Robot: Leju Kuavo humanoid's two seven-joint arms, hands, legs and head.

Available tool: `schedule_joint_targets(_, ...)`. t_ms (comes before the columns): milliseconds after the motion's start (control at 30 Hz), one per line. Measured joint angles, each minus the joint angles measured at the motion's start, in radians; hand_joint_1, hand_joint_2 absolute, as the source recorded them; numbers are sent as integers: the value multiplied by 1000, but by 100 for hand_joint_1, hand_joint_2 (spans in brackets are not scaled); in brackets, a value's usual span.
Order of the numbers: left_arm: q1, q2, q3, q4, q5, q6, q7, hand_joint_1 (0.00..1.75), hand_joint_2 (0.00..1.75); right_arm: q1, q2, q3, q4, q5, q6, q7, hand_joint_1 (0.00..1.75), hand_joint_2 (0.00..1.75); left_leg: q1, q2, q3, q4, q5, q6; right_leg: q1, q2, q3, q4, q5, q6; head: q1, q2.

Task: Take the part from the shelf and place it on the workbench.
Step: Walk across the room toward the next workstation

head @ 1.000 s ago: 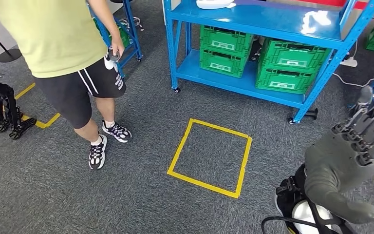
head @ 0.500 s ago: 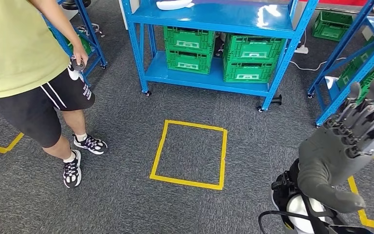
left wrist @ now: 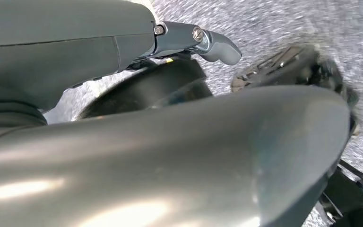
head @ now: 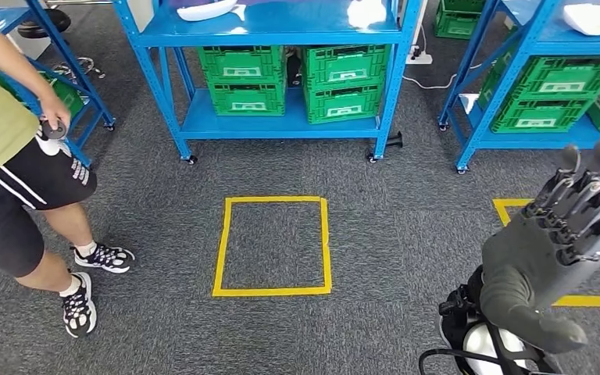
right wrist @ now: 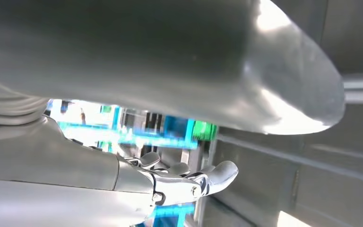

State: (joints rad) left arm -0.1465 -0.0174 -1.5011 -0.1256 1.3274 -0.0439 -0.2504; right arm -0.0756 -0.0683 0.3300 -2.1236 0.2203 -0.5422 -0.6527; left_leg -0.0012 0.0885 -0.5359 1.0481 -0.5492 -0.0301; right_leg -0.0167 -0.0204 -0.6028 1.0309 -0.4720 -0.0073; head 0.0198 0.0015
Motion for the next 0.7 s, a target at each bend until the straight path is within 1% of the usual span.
schedule_joint_targets(33,1,0,0,0,-3,0,1,0,0,2,0,0,-2,0,0,0,0,0,2,-32,-17,41,-27,-5,-3,10,0,-2,3,-5,-3,0)
schedule_joint_targets(67,3,0,0,0,-4,0,1,0,0,5,0,0,-3,1,0,0,0,0,3,-60,-42,99,-60,-8,-3,21,-1,-2,4,-7,-6,0)
schedule_joint_targets(100,4,0,0,0,-5,0,2,0,0,8,0,0,-3,4,-1,0,0,0,4,-73,-72,164,-90,-9,-2,30,-3,-2,5,-9,-8,0)
schedule_joint_targets(133,5,0,0,0,-6,0,3,0,0,12,0,0,-3,9,-4,0,0,0,5,-78,-97,214,-106,-10,-2,40,-3,-2,5,-10,-9,0)
schedule_joint_targets(167,5,0,0,0,-6,1,4,0,0,18,0,0,-3,16,-8,0,0,0,5,-80,-109,235,-104,-9,-1,48,-4,-1,5,-10,-9,0)
schedule_joint_targets(200,4,0,0,0,-7,1,7,0,0,22,0,0,-3,23,-13,0,0,0,5,-81,-103,218,-83,-7,-1,56,-3,-1,5,-10,-10,0)
schedule_joint_targets(233,3,0,0,0,-8,1,10,0,0,25,0,0,-3,29,-17,0,0,0,5,-82,-81,167,-48,-4,-1,64,-3,0,6,-9,-11,0)
schedule_joint_targets(267,4,0,0,0,-8,1,12,0,0,27,0,0,-3,35,-19,0,0,0,5,-87,-52,98,-15,0,-2,69,-3,1,6,-7,-12,0)
schedule_joint_targets(300,3,0,0,0,-8,1,15,0,0,28,0,0,-3,42,-22,0,0,0,4,-93,-26,37,10,4,0,74,-3,2,6,-3,-13,0)
schedule_joint_targets(333,3,-1,0,0,-8,1,17,0,0,30,0,0,-3,48,-25,0,0,0,3,-98,-10,-5,25,9,0,77,-4,2,7,2,-13,0)
schedule_joint_targets(367,2,-2,0,0,-8,1,19,0,0,32,0,0,-2,55,-29,0,0,0,2,-101,-4,-26,29,12,2,78,-4,2,4,4,-13,0)
schedule_joint_targets(400,2,-3,0,0,-8,1,20,0,0,34,0,0,-2,61,-32,0,0,0,0,-101,-4,-29,30,14,4,78,-4,2,2,3,-13,0)
schedule_joint_targets(433,3,-4,0,0,-8,1,20,0,0,36,0,0,-2,66,-32,0,0,44,0,-101,-5,-30,32,17,3,77,-3,1,1,2,-12,0)
schedule_joint_targets(467,4,-5,0,0,-8,1,21,0,44,38,0,1,-1,69,-29,0,0,87,-1,-101,-5,-31,34,19,3,75,-2,-1,1,1,-11,0)
schedule_joint_targets(533,4,-5,0,0,-10,3,22,0,131,41,1,1,5,70,-8,0,0,175,-3,-102,-6,-31,35,25,2,74,1,-7,8,10,-10,0)
schedule_joint_targets(567,4,-6,0,0,-13,5,24,0,175,42,2,1,12,65,14,1,0,175,-3,-102,-6,-31,35,27,2,74,2,-10,10,14,-10,0)
schedule_joint_targets(633,4,-7,0,0,-20,12,34,0,175,43,10,0,47,44,90,8,0,175,-3,-101,-7,-30,35,29,1,74,4,-13,12,18,-9,0)
schedule_joint_targets(700,3,-7,0,0,-23,13,50,0,175,33,26,-1,121,36,195,42,0,175,-3,-101,-8,-30,35,32,1,75,5,-14,14,20,-9,0)
